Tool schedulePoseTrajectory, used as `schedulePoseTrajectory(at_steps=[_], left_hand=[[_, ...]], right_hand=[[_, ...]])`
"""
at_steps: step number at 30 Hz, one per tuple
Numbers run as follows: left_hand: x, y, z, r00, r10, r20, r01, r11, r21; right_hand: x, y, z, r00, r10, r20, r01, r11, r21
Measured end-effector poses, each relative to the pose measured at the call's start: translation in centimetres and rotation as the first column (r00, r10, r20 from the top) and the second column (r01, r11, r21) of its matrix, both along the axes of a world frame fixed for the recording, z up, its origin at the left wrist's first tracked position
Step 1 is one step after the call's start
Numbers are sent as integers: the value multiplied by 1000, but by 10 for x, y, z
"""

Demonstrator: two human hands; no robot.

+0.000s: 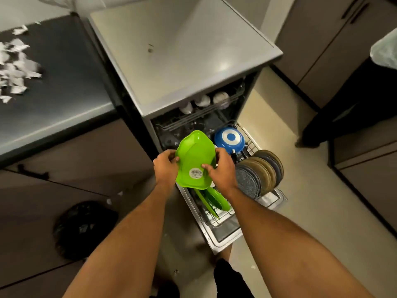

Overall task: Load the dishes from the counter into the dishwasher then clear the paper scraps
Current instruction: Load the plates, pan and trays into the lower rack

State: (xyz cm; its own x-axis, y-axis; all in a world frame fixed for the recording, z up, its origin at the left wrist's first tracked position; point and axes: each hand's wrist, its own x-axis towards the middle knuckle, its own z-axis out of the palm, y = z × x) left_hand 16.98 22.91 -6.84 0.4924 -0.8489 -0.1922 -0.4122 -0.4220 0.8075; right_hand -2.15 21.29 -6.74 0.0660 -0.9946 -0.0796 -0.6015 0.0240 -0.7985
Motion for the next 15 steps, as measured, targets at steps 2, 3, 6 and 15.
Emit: schedulePoseTrajectory(at_steps=[2,3,6,15], left_hand=[[-29,-14,-19,998,-62,-1,62,998,20],[-41,-21,-25,996,-88,-9,89,996,23],[-83,-45,-48,985,-173,-14,174,985,23],[-172,-99,-147,928,-370,-37,372,922,108]], right_hand=[[-33,-4,-20,999,-51,-6,51,998,22],[-45,-6,-27,997,-75,-6,75,997,30],[-85,-10,-56,986,-169,-10,169,984,52],[-162,-8,-147,935,-347,-68,351,934,69]])
